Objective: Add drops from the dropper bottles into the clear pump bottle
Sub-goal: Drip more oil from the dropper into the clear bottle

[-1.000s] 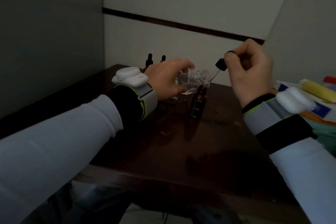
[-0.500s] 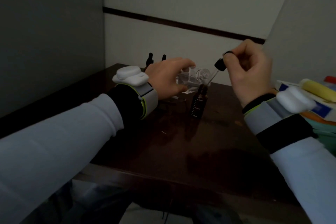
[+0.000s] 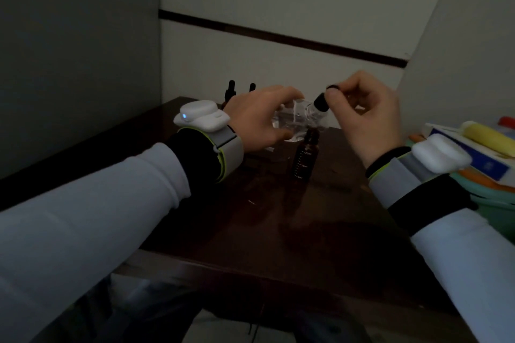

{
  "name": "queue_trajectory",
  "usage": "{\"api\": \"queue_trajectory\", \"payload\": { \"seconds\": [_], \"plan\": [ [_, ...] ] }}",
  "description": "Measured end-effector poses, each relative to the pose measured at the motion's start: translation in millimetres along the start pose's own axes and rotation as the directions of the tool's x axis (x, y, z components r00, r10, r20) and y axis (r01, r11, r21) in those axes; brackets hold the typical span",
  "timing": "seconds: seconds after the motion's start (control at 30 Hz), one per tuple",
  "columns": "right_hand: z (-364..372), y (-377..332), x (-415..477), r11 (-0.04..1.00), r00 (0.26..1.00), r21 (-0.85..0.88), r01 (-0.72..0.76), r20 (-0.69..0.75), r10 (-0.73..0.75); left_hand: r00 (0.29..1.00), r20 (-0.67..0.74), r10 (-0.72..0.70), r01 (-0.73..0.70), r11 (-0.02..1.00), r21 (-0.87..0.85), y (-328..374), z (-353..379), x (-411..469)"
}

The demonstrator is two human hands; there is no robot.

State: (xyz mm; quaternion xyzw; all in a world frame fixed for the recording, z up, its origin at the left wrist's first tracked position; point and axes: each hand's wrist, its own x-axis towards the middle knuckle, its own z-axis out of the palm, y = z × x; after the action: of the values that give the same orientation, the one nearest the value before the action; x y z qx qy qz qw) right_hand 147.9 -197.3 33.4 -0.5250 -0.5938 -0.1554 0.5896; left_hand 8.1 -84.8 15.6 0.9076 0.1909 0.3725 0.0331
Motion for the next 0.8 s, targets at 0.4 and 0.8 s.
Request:
{"api": "queue_trajectory", "payload": {
  "seconds": [0.4, 0.8],
  "plan": [
    [-0.1, 1.6, 1.9, 1.0, 1.0, 0.025, -0.011, 0.022, 0.01, 1.0, 0.016, 0.002, -0.003, 1.0, 0.027, -0.1, 0.0, 0.7],
    [-3.0, -2.7, 3.5, 0.999, 0.998, 0.002, -0.038, 0.047, 0.037, 0.996, 0.043, -0.081, 0.085, 0.992, -0.095, 2.6, 6.5, -0.3]
  ]
}}
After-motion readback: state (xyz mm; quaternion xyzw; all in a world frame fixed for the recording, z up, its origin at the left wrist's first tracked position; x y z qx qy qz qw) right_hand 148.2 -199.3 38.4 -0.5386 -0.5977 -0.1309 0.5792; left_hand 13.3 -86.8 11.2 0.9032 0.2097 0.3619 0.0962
